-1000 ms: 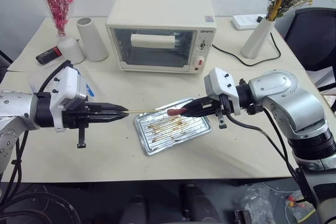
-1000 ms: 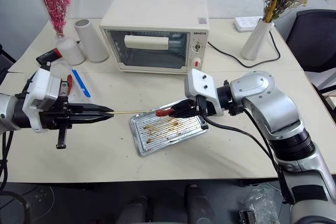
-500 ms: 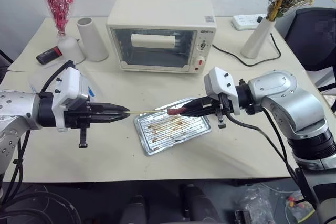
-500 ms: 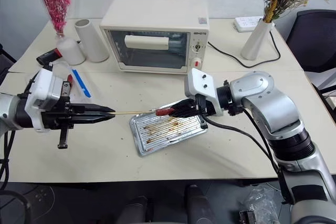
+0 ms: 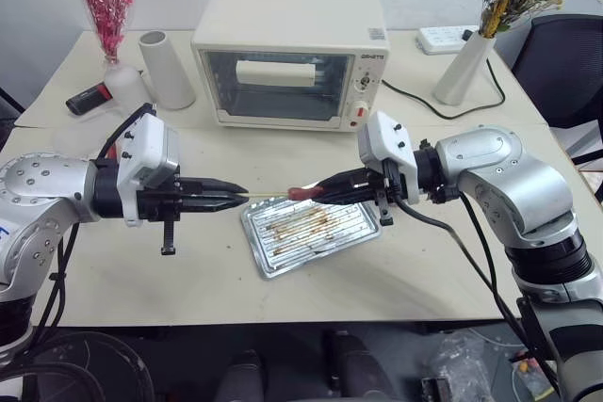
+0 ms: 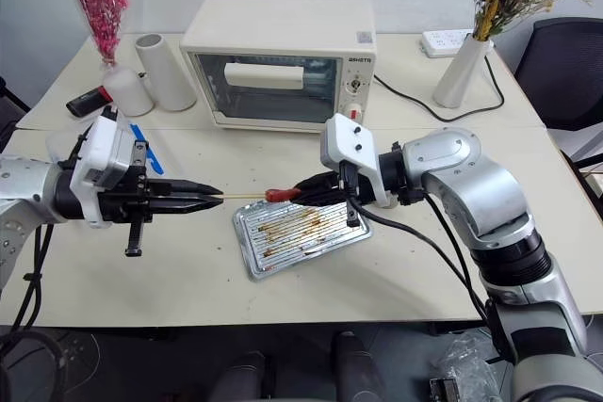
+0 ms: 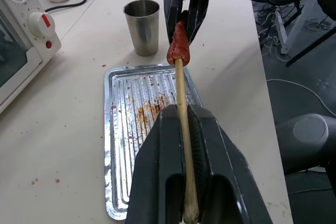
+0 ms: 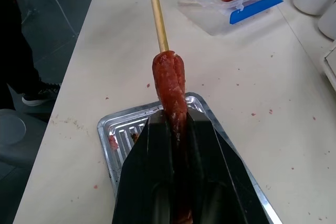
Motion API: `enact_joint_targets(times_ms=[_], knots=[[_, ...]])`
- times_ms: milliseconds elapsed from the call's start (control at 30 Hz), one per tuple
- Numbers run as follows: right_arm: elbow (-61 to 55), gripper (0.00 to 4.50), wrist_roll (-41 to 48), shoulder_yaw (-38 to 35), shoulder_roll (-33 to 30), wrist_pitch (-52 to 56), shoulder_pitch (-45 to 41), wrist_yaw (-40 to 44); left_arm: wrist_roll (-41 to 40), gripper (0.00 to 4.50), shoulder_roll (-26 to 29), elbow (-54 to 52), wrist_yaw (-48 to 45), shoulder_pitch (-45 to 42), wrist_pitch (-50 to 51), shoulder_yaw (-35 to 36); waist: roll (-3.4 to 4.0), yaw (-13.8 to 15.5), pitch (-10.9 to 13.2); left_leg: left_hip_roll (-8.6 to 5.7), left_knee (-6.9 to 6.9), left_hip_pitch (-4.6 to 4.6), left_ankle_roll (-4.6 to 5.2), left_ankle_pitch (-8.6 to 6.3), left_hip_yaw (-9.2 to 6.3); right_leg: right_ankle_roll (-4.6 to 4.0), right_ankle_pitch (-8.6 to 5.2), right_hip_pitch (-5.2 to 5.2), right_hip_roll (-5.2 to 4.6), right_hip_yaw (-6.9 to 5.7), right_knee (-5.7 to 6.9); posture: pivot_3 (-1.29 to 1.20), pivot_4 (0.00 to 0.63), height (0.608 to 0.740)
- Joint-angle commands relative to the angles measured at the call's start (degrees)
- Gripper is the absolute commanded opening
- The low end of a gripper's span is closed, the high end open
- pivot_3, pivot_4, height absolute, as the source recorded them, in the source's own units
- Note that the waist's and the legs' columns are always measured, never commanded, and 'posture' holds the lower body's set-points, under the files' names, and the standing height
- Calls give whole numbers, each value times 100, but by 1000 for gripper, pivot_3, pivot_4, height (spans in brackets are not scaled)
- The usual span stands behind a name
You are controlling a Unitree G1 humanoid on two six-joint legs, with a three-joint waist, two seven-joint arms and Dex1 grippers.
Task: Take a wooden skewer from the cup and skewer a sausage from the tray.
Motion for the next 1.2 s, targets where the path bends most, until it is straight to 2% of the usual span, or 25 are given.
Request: enact_joint_targets(times_ms=[33, 133, 333, 433, 600, 700, 800, 867, 900, 967, 1133, 1200], knots=[[-447, 51, 398, -112, 191, -30, -223, 70, 35, 0, -131, -101, 86, -175, -74, -118, 0, -3, 0, 1, 0, 0, 0, 0, 0, 0, 0, 0, 0, 0, 0, 0, 150, 740], [-451, 51, 372, -103, 160, -44, -198, 110, 47, 0, -151, -113, 76, -140, -51, -58, 0, -3, 0, 1, -1, 0, 0, 0, 0, 0, 0, 0, 1, 0, 0, 0, 150, 740], [-415, 1866, 210, -41, -2, -228, -121, 231, -15, 0, -98, -299, 156, 187, 38, 262, 0, -7, 0, 2, -1, 0, 0, 0, -2, 0, 0, 0, 1, 0, 0, 0, 150, 740], [-322, 1866, 113, -50, -80, -375, -119, 264, -105, 0, -66, -511, 313, 493, 133, 576, 0, -7, 0, 2, 0, 0, 0, 0, -2, 0, 0, 0, 0, 0, 0, 0, 150, 740], [163, 1866, -55, -214, -220, -657, -399, 265, -157, 0, -217, -1056, 1047, 1385, 440, 1591, 0, -21, 0, 4, -1, 2, 0, 0, 0, 1, 0, -1, -6, 0, -1, 0, 150, 740], [451, 1866, -36, -379, -203, -679, -663, 154, 212, 0, -579, -1483, 2114, 1925, 691, 2121, 0, -15, 0, 6, -1, 4, 0, 0, -2, 0, 0, -1, -10, 0, 1, 0, 150, 740], [522, 1866, 33, -470, -160, -604, -763, 61, 487, 0, -854, -1688, 2900, 2133, 882, 2300, -1, -3, 0, 9, -1, 6, 0, 0, -5, 1, 0, 0, -13, -1, 4, 0, 150, 740], [476, 1866, 302, -643, -38, -276, -752, -116, 1101, 0, -1460, -1730, 4244, 2154, 1280, 2474, 0, 3, -1, 8, 0, 6, 0, 1, -7, 1, 1, 1, -15, -2, 5, 0, 150, 740], [433, 2048, 411, -697, 31, -119, -735, -217, 1431, 0, -1792, -1670, 4977, 2061, 1591, 2591, 0, 9, -1, 8, -1, 6, 0, 1, -7, 2, 1, 3, -19, -1, 5, 0, 150, 740], [350, 2449, 553, -739, 125, 116, -742, -353, 1869, 0, -2162, -1516, 5794, 1842, 1879, 2700, -8, 16, -3, 7, 2, 5, 1, 1, -8, 10, 6, 5, -24, 0, 6, 0, 150, 740], [189, 4116, 785, -803, 248, 351, -849, -571, 2270, 0, -2494, -1120, 6374, 1422, 1984, 2684, -22, 35, -11, 3, 6, 0, -3, 4, -14, 10, 11, 5, -22, -5, 5, 0, 150, 740], [158, 4116, 983, -916, 277, 510, -948, -615, 2356, 0, -2626, -795, 6465, 1266, 1900, 2621, -22, 69, -11, 2, 5, 0, -4, 4, -13, 10, 11, 5, -29, -4, 4, 0, 150, 740]])
